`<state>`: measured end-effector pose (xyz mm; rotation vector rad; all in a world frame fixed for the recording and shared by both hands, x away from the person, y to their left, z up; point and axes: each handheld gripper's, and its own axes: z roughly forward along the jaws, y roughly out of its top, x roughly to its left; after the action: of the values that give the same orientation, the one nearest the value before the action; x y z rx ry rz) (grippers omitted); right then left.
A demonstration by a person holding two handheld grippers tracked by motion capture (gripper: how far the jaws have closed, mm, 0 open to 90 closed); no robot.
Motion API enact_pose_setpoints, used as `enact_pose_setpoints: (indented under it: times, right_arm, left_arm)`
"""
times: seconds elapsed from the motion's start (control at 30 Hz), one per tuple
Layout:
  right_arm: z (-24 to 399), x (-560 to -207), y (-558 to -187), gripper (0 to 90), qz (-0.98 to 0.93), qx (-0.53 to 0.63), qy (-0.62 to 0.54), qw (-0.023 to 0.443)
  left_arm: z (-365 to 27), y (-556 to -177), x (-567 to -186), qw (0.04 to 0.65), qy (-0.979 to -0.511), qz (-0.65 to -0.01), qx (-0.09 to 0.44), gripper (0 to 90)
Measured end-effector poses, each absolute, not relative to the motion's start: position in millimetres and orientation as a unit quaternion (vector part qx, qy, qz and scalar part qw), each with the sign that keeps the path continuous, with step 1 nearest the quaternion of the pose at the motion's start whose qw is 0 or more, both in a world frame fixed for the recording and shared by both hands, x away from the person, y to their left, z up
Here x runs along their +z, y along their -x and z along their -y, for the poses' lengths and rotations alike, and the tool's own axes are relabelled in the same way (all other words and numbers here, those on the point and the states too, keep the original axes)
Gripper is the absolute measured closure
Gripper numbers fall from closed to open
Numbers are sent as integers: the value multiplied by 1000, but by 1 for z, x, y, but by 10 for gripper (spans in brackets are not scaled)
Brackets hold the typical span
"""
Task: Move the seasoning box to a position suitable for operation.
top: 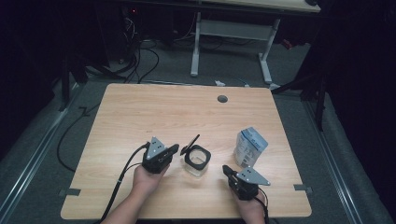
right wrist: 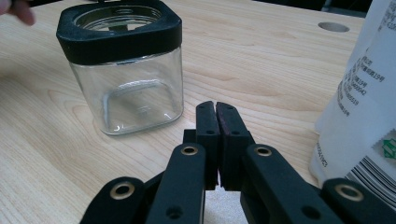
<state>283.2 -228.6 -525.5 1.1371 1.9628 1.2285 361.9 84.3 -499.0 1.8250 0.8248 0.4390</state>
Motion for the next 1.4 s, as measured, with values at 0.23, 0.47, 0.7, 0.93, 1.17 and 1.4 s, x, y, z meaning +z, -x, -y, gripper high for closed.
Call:
enact_pose_setpoints:
  times: [0.23, 0.47, 0.7, 0.93, 1.17, 1.4]
  right_arm:
    - [228, -526, -284, 885, -734, 456, -420, 278]
    - [228, -526, -283, 885, -734, 455, -422, 277]
    - [228, -526, -283, 883, -735, 455, -420, 278]
    - [228, -526, -283, 882, -733, 456, -422, 277]
    - [228, -526, -283, 880, -734, 455, -421, 276]
    - [228, -526, -284, 880, -735, 455, -419, 278]
  left_arm:
    - [-90, -336, -512, 517, -767, -347, 153, 900]
    - [-73, -323, -500, 536, -768, -321, 140, 900]
    - [-57, -329, -482, 551, -762, -309, 144, 900]
    - [-59, -337, -473, 558, -750, -317, 158, 900]
    - [-59, -336, -468, 561, -752, -312, 148, 900]
    - [-43, -340, -462, 555, -756, -305, 165, 900]
